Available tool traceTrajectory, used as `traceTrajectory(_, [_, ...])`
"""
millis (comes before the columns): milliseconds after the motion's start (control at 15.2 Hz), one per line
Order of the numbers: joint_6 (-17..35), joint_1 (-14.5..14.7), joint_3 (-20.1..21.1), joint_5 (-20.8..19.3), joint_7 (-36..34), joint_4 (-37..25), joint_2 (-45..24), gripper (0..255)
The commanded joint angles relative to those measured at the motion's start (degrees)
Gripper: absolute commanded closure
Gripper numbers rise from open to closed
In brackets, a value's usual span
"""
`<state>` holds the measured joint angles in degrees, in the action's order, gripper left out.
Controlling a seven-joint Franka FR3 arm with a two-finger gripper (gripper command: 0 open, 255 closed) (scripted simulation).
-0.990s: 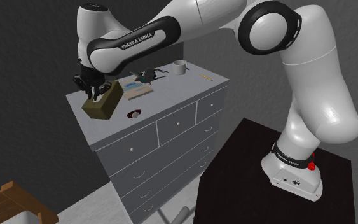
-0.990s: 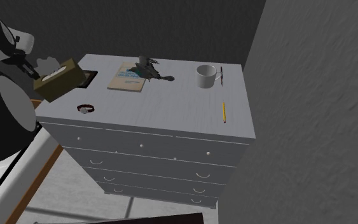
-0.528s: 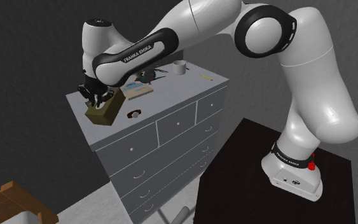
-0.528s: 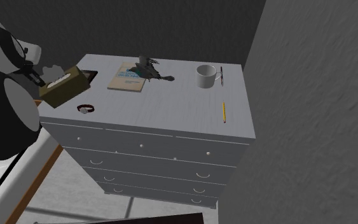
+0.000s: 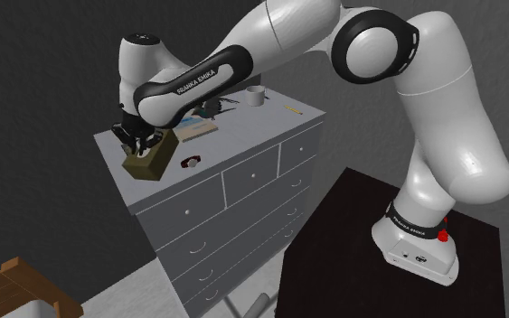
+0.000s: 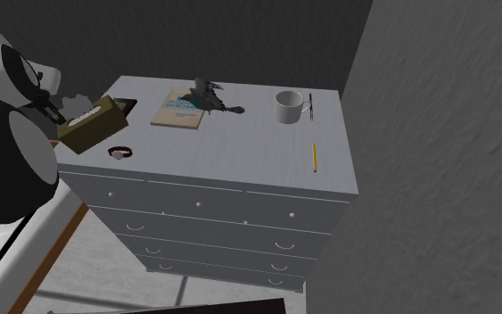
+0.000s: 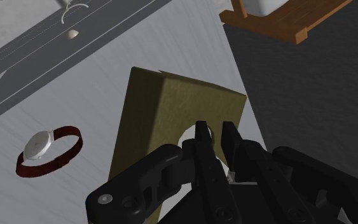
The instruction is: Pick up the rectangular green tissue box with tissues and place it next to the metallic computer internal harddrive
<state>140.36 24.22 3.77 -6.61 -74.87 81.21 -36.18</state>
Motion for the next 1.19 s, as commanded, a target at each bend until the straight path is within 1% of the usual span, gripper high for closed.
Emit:
traceTrajectory(0, [0.01, 0.00, 0.00, 0.00, 0.00, -0.01, 0.00, 255])
traceTrajectory(66, [0.01, 0.00, 0.00, 0.00, 0.00, -0.01, 0.00, 0])
traceTrajectory(396, [0.01, 0.00, 0.00, 0.00, 0.00, -0.01, 0.00, 0])
traceTrajectory(660, [-2.87, -0.22, 0.37, 0.41, 0.16, 3.46, 6.35, 0])
traceTrajectory(1122, [-2.87, -0.22, 0.36, 0.41, 0.16, 3.46, 6.35, 0])
